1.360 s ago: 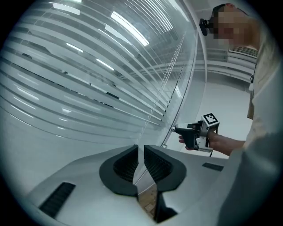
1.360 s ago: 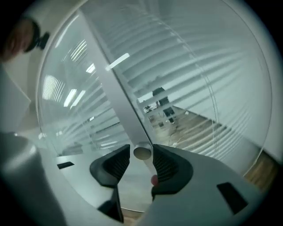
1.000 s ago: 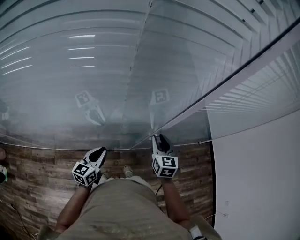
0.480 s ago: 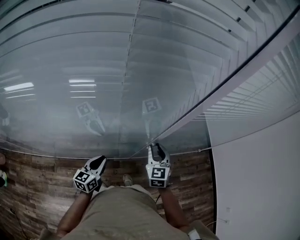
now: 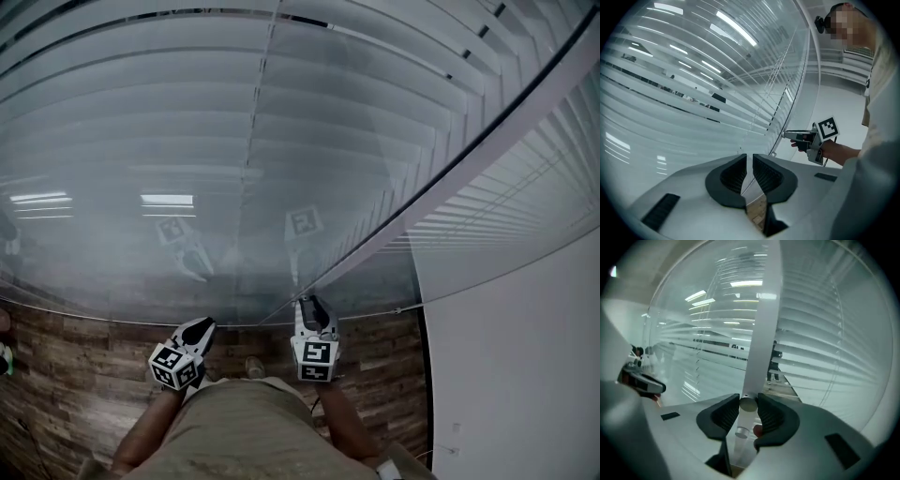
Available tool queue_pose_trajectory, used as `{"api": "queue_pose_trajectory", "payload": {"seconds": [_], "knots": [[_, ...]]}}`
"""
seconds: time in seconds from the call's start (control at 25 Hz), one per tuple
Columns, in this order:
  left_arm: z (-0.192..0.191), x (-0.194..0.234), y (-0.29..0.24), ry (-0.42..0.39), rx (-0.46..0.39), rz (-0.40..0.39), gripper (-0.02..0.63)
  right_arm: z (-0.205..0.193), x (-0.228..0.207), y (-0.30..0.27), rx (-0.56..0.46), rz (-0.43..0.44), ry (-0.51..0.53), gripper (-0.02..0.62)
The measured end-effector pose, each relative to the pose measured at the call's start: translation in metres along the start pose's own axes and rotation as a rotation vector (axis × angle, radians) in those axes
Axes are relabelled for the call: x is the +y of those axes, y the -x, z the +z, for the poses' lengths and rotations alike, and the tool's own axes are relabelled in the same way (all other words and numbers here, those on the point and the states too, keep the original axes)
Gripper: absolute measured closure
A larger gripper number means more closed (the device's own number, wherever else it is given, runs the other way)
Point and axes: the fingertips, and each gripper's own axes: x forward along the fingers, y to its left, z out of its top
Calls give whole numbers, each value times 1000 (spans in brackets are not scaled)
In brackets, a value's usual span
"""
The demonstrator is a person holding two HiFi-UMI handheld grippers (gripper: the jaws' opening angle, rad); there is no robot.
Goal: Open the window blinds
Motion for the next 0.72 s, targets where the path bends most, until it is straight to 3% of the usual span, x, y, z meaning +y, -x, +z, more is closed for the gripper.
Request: {"api": "queue_pose_trajectory", "payload": {"seconds": [0.04, 0.16, 0.2, 0.24, 0.28, 0.4, 0.48, 0.56, 0.6, 0.64, 0.72], "knots": [[-1, 0, 1, 2, 1, 2, 569, -4, -3, 0, 3, 29, -146, 468], [-8, 4, -4, 8, 4, 9, 569, -16, -18, -8, 9, 284, -926, 469], [-10, 5, -8, 9, 6, 14, 569, -18, -24, -11, 3, 336, -1082, 469], [-12, 6, -12, 9, 8, 18, 569, -20, -31, -12, -7, 338, -1093, 469], [-13, 6, -16, 8, 9, 22, 569, -21, -36, -12, -21, 301, -971, 468], [-13, 5, -17, 6, 7, 26, 569, -16, -28, -4, -42, 133, -348, 446], [-17, 9, -13, 8, 8, 30, 569, -18, -14, -5, -38, 66, -119, 446], [-20, 10, -11, 6, 9, 31, 569, -23, -9, -10, -29, 32, -94, 453], [-19, 9, -11, 4, 9, 29, 570, -24, -11, -12, -25, 35, -145, 462], [-18, 7, -12, 2, 9, 26, 569, -24, -14, -13, -19, 60, -252, 465], [-17, 3, -12, 2, 10, 24, 569, -28, -22, -14, 0, 187, -628, 468]]}}
